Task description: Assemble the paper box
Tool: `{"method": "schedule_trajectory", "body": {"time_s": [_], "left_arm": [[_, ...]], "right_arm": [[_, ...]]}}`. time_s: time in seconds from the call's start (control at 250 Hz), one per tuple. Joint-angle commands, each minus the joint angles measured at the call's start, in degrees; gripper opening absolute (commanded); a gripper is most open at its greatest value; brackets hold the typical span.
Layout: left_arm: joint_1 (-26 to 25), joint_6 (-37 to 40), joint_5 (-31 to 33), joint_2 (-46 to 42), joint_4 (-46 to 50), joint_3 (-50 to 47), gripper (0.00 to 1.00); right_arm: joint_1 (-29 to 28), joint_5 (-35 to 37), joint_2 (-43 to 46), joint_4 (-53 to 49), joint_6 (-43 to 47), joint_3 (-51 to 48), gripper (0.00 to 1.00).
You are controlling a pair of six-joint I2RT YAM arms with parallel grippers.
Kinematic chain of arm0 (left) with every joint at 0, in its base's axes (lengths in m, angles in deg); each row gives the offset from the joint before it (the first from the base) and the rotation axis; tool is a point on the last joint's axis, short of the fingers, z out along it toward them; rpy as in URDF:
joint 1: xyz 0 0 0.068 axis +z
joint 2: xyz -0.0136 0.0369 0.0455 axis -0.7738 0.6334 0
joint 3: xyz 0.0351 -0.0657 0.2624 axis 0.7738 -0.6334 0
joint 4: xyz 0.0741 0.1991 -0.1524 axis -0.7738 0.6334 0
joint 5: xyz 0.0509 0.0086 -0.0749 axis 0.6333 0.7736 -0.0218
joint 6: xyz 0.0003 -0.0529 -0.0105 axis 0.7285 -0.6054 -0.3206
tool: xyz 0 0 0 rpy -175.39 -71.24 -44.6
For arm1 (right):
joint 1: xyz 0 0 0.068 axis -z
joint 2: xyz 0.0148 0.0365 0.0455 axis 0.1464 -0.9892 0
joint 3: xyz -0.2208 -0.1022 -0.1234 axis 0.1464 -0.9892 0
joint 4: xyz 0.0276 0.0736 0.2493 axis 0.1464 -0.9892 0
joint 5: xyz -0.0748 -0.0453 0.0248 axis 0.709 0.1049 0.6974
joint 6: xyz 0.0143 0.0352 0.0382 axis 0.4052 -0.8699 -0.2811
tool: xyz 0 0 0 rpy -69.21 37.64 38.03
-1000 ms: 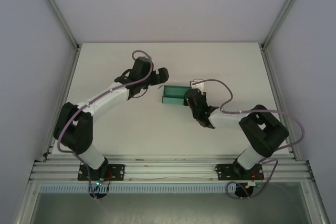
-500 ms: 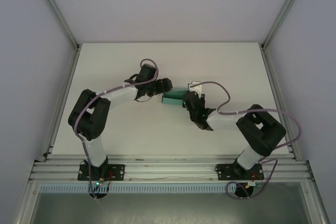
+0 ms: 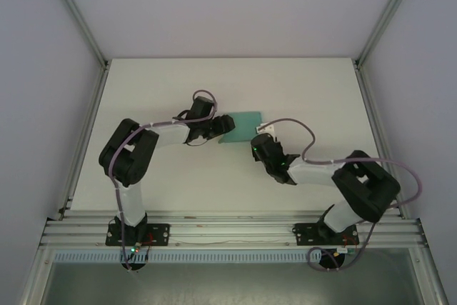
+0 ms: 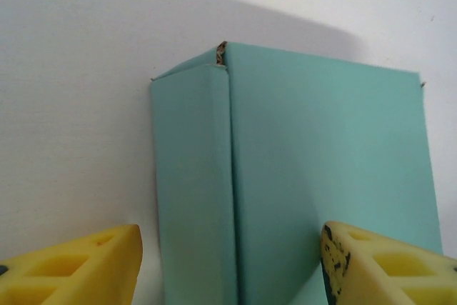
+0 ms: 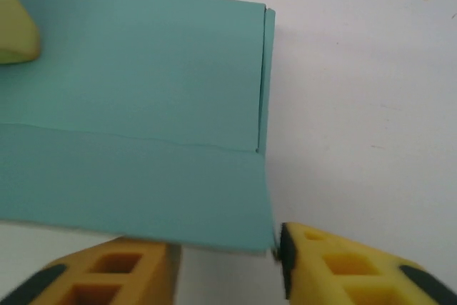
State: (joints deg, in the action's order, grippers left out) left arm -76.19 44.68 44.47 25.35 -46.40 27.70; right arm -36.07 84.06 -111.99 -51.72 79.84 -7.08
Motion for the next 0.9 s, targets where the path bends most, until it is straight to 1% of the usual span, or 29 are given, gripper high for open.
{"method": "schedule_trajectory", "body": {"time_s": [0.0,0.108,0.232,0.328,0.364,0.448,0.58,0.604,0.636,0.732,0.779,0.819,0.871,0.895], "left_arm": [[-0.2,0.0,0.5,2.0,1.0,-1.1,0.66],[-0.2,0.8,1.3,2.1,1.9,-0.7,0.64],[-0.1,1.5,1.2,2.4,1.9,-0.7,0.63],[0.0,1.9,0.5,2.6,1.0,-0.8,0.62],[0.2,1.9,-0.1,2.6,0.3,-0.9,0.61],[0.6,1.9,-1.9,2.9,-1.7,-1.3,0.54],[2.1,0.8,-5.6,3.0,-6.0,-2.8,0.53],[2.5,0.2,-6.1,3.1,-6.9,-3.3,0.51],[3.0,-0.1,-6.6,3.2,-7.8,-3.8,0.47],[4.1,-0.3,-7.5,3.5,-9.2,-4.8,0.43],[4.5,-0.6,-8.6,3.6,-10.5,-5.4,0.43],[4.7,-0.8,-9.6,3.7,-12.0,-6.1,0.4],[5.0,-1.1,-10.3,3.8,-13.2,-6.9,0.39],[5.2,-1.1,-10.6,3.9,-13.7,-7.1,0.36]], "right_arm": [[-0.2,-1.9,6.3,-6.2,-0.1,-1.1,0.51],[-0.2,-4.0,13.8,-11.7,0.5,-1.7,0.62],[0.3,-3.8,21.5,-15.8,-0.5,-1.1,0.82],[2.0,-5.7,25.1,-17.6,-1.3,0.5,0.96],[3.4,-8.3,25.5,-18.4,-1.6,1.3,1.0],[7.4,-14.7,24.5,-20.8,-3.0,4.1,1.0],[14.5,-20.7,19.0,-23.0,-7.5,8.5,1.0],[15.7,-22.0,18.4,-23.2,-8.2,9.2,1.0],[17.3,-23.9,15.9,-23.3,-9.1,10.2,1.0],[21.0,-29.1,9.5,-23.4,-11.5,13.3,1.0],[22.4,-32.3,6.2,-23.2,-11.5,15.0,1.0],[23.4,-34.2,3.3,-23.3,-11.6,16.5,1.0],[24.6,-36.9,-0.1,-23.1,-11.9,18.6,1.0],[25.1,-38.1,-1.6,-22.9,-12.2,19.4,1.0]]}}
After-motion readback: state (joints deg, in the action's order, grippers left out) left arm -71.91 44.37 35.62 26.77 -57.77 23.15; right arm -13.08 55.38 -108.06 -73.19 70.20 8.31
